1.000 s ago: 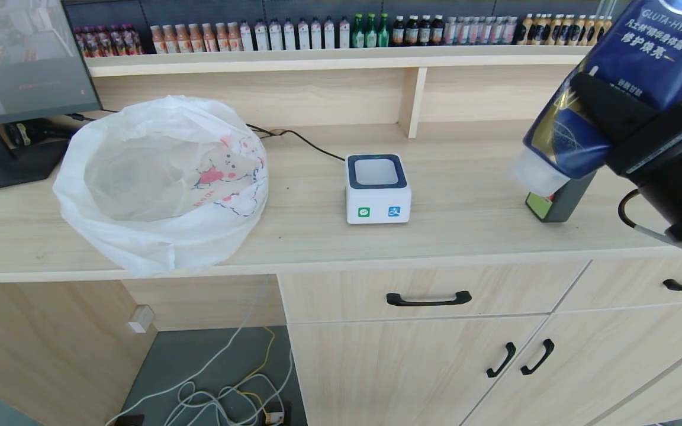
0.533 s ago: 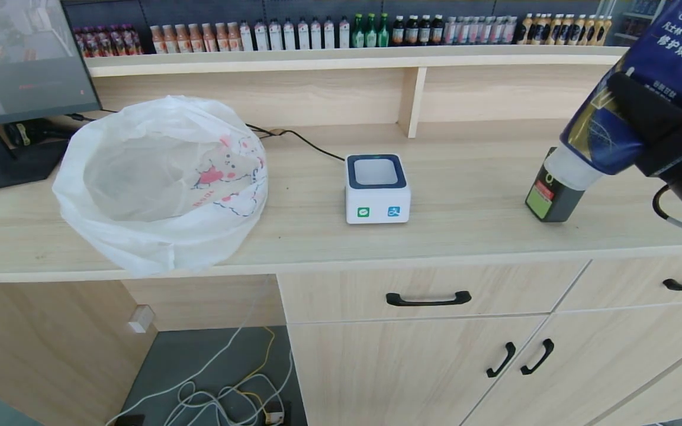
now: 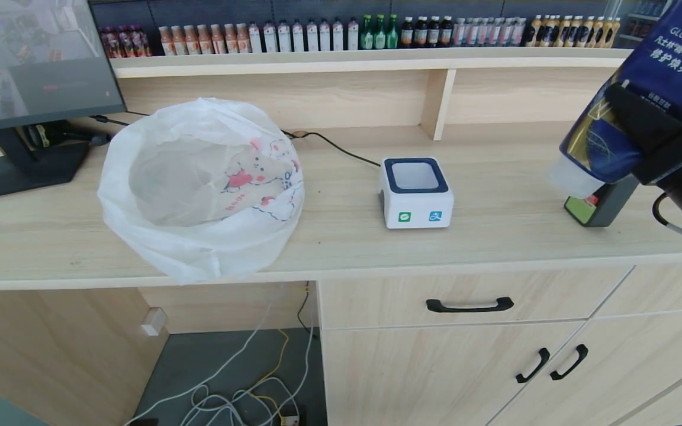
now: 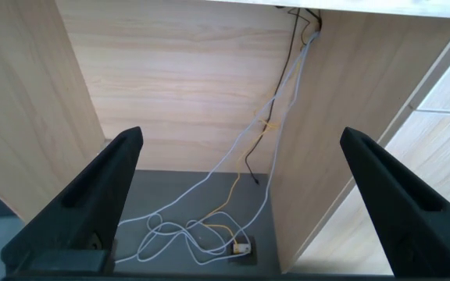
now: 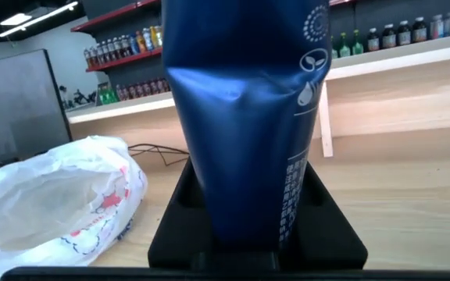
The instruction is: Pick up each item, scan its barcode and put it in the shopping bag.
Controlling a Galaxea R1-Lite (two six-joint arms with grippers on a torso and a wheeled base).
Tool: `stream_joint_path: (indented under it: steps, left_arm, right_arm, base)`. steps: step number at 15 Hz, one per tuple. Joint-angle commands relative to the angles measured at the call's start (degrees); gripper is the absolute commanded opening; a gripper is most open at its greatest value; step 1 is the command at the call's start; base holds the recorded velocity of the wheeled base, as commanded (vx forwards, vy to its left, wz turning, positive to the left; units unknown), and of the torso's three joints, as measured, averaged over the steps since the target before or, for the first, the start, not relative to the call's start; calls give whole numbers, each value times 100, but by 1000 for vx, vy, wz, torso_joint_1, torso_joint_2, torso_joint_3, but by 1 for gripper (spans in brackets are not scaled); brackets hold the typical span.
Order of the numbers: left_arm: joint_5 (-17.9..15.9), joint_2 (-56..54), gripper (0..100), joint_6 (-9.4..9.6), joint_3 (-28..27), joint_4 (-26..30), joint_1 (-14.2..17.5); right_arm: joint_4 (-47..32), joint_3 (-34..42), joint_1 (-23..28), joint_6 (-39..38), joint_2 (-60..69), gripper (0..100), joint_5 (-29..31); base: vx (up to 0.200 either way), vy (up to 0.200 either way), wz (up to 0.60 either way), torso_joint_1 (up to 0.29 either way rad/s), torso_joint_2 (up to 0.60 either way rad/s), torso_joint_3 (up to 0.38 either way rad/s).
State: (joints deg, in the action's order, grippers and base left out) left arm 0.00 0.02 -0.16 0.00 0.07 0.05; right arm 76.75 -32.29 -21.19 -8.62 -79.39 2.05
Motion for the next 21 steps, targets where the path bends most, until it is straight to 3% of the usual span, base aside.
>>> stream_joint_path:
  steps: [1,6,9,11,15,21]
  left_arm:
    - [0,-2,100,-2,0,1,-5]
    - [0,-2,100,7,0,1,4]
    - [0,-2,100,16,0,1,4]
    - [0,-2,100,16,0,1,-5]
    - [0,-2,100,7,0,1,4]
    - [0,-2,100,7,0,1,4]
  right_arm:
    - [-2,-5,-8,1,-33,0,-3]
    - [-64,-497,-43,-79,-350,0,41]
    - [-187,-1438,-298,-131,-1061,0,287]
    - [-196,-1675,-439,-527,-1387,0,771]
    - [-248,-2202,-580,-1353,-1870,0,832]
    - [-1637,-3187,-931,-2627,-2002,0,1333]
  base:
    - [0,200,0,-2,2,2]
    - [0,0,0,0,0,0]
    - [0,0,0,0,0,0]
    - [0,0,0,0,0,0]
    - [0,0,0,0,0,0]
    - [0,0,0,0,0,0]
